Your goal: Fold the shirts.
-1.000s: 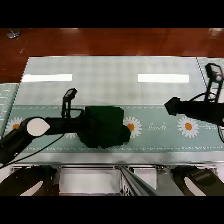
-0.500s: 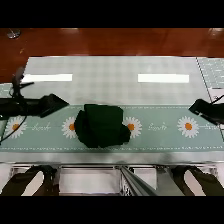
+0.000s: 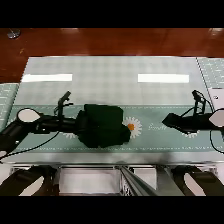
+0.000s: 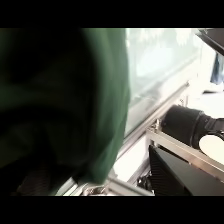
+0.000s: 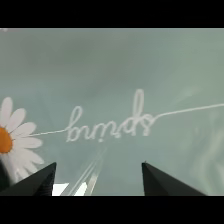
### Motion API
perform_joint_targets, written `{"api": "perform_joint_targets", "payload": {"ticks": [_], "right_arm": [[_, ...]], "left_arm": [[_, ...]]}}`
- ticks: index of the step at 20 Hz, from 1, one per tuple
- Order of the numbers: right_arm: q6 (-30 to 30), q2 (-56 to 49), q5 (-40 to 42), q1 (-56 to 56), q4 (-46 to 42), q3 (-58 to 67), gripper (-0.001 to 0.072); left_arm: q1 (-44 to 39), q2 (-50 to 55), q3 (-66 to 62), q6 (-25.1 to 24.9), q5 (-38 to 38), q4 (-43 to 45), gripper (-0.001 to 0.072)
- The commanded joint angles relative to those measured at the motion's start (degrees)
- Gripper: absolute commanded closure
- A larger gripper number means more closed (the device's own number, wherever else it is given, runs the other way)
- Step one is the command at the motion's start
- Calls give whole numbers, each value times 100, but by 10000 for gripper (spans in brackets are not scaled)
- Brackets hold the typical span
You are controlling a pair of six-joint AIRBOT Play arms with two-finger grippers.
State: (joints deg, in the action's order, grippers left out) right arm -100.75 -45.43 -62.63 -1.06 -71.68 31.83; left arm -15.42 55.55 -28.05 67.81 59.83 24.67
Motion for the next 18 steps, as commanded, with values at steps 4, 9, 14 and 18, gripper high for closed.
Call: {"api": "perform_joint_targets", "payload": {"ticks": [4,9,14,18], "right_arm": [[-459,-24,160,992,61,-66,92],[-859,-24,177,1523,-105,-66,92],[-1021,-280,308,2240,188,-66,92],[-525,-1342,1182,2946,1261,-7,92]], "left_arm": [[-483,772,-496,-376,-490,-496,177],[-328,935,-1255,-566,-479,192,674],[393,935,-1773,-199,-114,1073,674],[546,935,-1770,-197,-61,1095,674]]}}
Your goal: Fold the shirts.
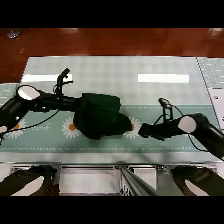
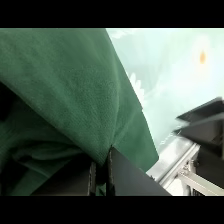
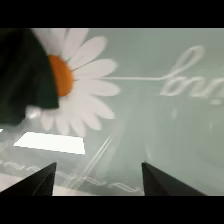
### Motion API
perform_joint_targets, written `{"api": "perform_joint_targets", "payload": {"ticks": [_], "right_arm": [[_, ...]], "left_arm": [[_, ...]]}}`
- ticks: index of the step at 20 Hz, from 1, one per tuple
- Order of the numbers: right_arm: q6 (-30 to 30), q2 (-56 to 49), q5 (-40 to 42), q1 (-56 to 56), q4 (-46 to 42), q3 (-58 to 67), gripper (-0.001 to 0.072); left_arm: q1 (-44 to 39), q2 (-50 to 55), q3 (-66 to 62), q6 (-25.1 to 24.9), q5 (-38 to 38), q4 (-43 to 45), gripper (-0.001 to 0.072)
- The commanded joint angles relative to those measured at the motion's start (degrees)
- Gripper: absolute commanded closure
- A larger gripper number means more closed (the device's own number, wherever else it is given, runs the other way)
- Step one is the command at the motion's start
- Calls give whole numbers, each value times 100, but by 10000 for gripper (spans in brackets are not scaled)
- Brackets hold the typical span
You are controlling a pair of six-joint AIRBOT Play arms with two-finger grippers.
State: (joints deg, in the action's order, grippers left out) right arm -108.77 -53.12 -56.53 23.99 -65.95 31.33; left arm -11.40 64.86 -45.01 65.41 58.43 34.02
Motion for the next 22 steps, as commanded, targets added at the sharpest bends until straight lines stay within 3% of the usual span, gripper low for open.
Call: {"api": "perform_joint_targets", "payload": {"ticks": [1,5,13,14,15,16,18,22], "right_arm": [[319,-809,800,518,850,103,92],[916,-1725,1248,553,1624,538,92],[1060,-2806,1132,553,1617,1484,104],[1056,-2848,1110,553,1615,1541,159],[1060,-2863,1086,553,1604,1582,461],[1088,-2857,1099,553,1606,1596,685],[1244,-2855,970,533,1545,1690,690],[1054,-2505,208,79,529,2601,690]], "left_arm": [[144,4,-74,44,98,160,674],[142,4,-72,44,162,160,673],[138,4,-72,44,223,160,673],[138,4,-72,44,223,160,673],[138,4,-72,44,223,160,673],[138,4,-72,44,223,157,673],[144,2,-79,44,223,157,673],[487,-37,-802,44,400,-199,673]]}}
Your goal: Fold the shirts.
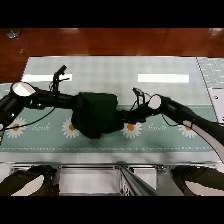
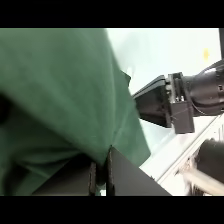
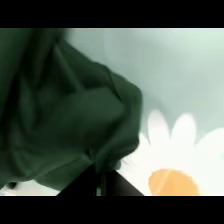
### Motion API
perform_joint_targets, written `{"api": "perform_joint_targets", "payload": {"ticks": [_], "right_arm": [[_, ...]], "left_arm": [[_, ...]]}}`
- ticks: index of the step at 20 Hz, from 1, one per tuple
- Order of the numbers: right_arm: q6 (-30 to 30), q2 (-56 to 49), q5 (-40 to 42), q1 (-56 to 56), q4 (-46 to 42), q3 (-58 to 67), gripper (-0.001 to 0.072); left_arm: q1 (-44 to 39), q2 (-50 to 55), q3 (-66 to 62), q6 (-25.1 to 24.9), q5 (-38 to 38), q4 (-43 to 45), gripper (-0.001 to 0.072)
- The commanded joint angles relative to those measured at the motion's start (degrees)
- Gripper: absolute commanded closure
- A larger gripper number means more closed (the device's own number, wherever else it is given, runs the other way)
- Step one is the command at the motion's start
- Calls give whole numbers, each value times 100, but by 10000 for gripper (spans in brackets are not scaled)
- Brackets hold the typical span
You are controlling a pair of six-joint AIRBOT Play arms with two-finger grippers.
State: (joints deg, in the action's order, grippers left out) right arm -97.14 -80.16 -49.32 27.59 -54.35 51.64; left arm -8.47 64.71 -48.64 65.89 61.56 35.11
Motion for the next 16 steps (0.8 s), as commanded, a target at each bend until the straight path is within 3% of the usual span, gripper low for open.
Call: {"api": "perform_joint_targets", "payload": {"ticks": [1,5,8,11,16], "right_arm": [[-192,404,-741,-546,-957,1115,691],[-286,1244,-1342,-1307,-1845,3759,691],[-120,2052,-1672,-1349,-2328,5075,691],[63,3003,-1836,-1349,-2581,5340,690],[63,4079,-2776,-1349,-3134,5340,690]], "left_arm": [[317,-20,-874,-4,57,-588,673],[584,-22,-3023,129,179,-802,673],[708,-61,-4559,970,754,396,673],[702,-221,-5543,1486,1307,1499,673],[702,-807,-5641,1497,1838,1762,674]]}}
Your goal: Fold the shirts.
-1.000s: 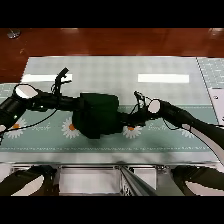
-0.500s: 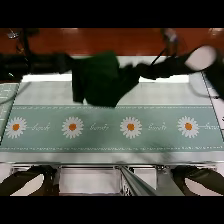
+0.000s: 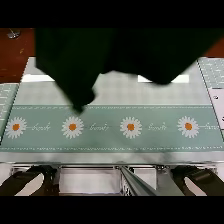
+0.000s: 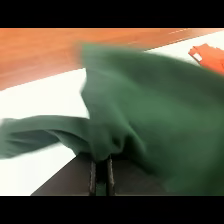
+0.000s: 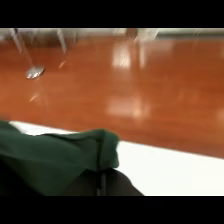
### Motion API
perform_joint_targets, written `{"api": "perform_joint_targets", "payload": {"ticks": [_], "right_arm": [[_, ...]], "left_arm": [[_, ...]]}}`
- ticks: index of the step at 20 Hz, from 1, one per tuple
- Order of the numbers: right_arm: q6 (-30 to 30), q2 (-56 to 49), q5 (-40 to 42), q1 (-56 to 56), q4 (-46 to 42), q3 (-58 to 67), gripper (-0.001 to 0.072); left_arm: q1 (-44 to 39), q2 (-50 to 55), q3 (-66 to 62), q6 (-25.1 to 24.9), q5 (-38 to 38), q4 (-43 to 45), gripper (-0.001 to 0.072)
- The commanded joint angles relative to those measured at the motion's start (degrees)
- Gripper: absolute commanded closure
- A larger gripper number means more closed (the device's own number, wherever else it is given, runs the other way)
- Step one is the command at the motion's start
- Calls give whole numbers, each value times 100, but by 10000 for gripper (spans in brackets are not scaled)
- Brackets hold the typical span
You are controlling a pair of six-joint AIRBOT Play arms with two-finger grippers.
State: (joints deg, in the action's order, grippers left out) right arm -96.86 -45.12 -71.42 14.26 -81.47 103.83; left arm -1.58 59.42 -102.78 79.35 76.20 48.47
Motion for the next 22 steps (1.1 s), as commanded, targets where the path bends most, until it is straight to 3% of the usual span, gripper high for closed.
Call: {"api": "perform_joint_targets", "payload": {"ticks": [1,8,13,15,18,22], "right_arm": [[35,684,-741,-15,-448,120,690],[-81,1043,-2162,-15,-459,70,691],[-393,1357,-2785,-15,-319,-1456,690],[-584,1563,-2225,-15,-284,-2645,690],[-802,1510,-944,-15,-302,-4301,690],[-1038,289,673,-17,-588,-5053,690]], "left_arm": [[13,-389,-227,151,492,428,673],[-17,-986,-151,140,1934,450,673],[-249,-1624,2118,129,2085,498,673],[-249,-1727,3567,57,1613,514,673],[-522,-1453,5569,-673,337,448,674],[-992,-221,6251,-883,-1781,422,673]]}}
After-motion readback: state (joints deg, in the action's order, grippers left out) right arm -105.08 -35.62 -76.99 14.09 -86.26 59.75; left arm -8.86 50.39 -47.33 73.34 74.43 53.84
